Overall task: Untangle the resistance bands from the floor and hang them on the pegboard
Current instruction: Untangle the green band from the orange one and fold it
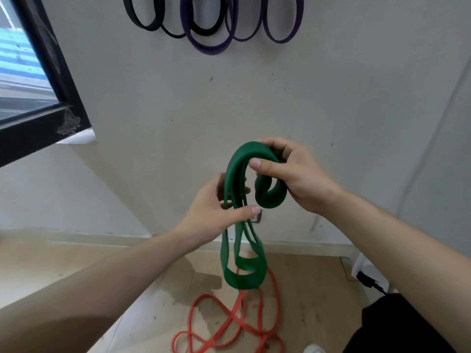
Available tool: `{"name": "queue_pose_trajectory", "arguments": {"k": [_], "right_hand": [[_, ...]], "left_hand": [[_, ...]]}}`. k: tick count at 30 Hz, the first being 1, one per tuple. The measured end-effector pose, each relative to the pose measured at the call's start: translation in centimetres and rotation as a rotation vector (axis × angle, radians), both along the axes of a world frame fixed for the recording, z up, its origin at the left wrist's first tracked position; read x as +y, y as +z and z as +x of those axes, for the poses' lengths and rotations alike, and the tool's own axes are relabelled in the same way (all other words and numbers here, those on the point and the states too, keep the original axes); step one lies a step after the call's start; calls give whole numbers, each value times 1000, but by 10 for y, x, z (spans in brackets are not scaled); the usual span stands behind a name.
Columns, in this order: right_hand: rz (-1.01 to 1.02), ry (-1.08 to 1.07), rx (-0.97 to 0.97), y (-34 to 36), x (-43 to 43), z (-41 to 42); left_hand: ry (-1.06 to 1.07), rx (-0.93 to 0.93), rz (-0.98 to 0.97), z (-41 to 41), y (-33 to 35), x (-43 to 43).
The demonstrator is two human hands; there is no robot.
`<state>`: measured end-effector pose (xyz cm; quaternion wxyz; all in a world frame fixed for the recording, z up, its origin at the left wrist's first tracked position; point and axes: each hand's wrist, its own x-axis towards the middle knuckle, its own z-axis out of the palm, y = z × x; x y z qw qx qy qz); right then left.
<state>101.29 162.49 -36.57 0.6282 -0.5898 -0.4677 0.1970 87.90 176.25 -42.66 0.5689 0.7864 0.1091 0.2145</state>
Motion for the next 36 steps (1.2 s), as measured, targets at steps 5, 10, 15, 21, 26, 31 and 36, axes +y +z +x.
{"name": "queue_pose_trajectory", "arguments": {"k": [5, 10, 15, 21, 26, 31, 36], "right_hand": [[36, 17, 16, 4, -7, 5], [46, -18, 90, 7, -27, 38], [-201, -26, 30, -10, -49, 76], [-754, 103, -318, -36, -45, 70], [-594, 128, -246, -37, -17, 33], [-329, 89, -147, -31, 3, 5], [-343, 43, -219, -19, 3, 10]], "left_hand": [[-3, 26, 4, 10, 1, -9], [-39, 77, 30, 11, 7, 4], [-18, 43, 74, 6, 20, 19], [-75, 0, 106, -2, 27, 22], [-104, -17, 137, 1, 29, 17], [-84, -28, 109, -1, 29, 22], [-25, 30, 115, -9, 30, 33]]}}
